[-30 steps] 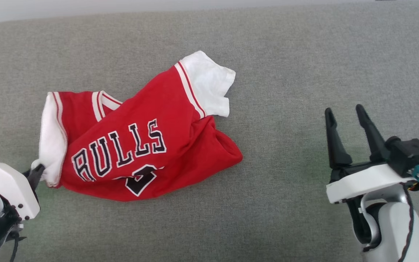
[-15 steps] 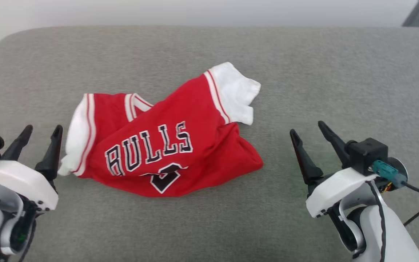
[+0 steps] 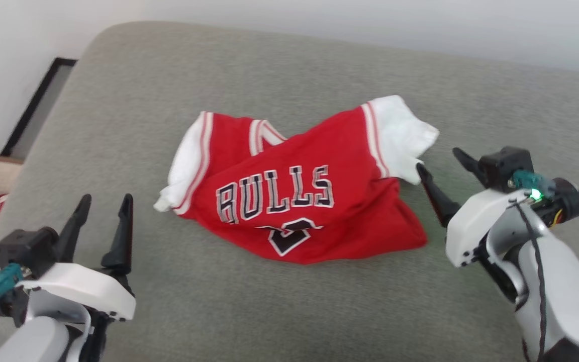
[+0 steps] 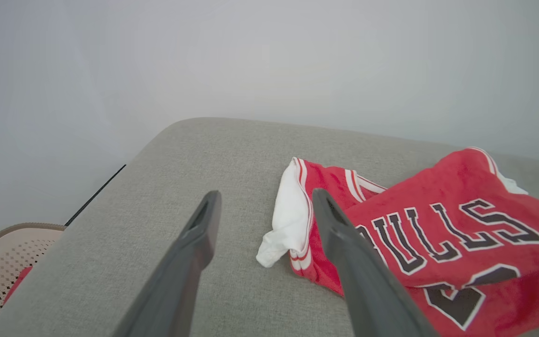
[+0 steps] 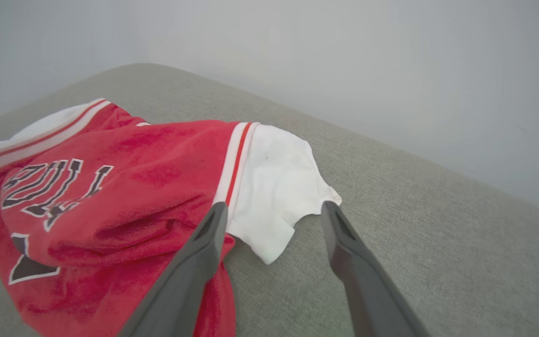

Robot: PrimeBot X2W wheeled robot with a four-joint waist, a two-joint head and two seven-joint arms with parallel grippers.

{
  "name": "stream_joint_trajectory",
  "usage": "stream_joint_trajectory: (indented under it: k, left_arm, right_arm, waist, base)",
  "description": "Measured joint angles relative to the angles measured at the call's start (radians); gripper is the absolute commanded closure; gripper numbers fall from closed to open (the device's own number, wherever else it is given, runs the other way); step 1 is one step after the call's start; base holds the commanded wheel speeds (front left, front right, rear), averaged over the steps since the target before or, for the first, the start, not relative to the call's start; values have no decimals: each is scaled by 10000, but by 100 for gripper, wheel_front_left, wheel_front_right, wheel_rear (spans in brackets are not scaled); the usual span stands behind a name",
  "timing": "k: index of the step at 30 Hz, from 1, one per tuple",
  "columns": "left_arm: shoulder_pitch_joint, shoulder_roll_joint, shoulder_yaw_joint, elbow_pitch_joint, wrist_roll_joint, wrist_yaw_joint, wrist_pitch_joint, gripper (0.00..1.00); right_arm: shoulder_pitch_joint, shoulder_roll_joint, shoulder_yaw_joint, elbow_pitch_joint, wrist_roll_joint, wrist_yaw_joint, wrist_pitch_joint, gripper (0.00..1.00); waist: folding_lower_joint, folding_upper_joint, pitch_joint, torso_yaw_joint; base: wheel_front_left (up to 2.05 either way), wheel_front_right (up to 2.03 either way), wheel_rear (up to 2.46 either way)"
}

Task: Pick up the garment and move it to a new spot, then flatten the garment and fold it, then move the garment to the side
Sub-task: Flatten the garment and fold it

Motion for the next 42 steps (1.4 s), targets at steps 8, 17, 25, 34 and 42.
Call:
stream_joint_trajectory:
  k: [8, 17, 25, 34, 42]
  left_arm:
    - [563, -1235, 637, -163, 794, -299, -33, 0]
    - [786, -2506, 1415, -169, 1850, -1060, -35, 0]
    - [970, -3371, 2180, 38, 2416, -1705, -36, 0]
    - [1122, -3898, 2840, 290, 3062, -2167, -40, 0]
    - [1516, -4002, 3496, 276, 3352, -2293, -42, 0]
  right_arm:
    - [-1417, -673, 518, 1770, 268, 0, 932, 0]
    - [-2945, -1373, 1317, 4004, 696, 0, 1753, 0]
    - [-4172, -1383, 2098, 6117, 1285, 2, 3164, 0]
    - [-4912, -1367, 3081, 6581, 2374, 4, 3839, 100]
    - [-4579, -2568, 4107, 5066, 3653, 4, 4451, 100]
  waist:
    - [0, 0, 128, 1014]
    - [0, 0, 432, 1946]
    - [0, 0, 748, 2342]
    - [0, 0, 814, 2223]
    - [0, 0, 548, 1642]
  base:
    - [0, 0, 0]
    - [0, 0, 0]
    - [0, 0, 0]
    - [0, 0, 0]
    - [0, 0, 0]
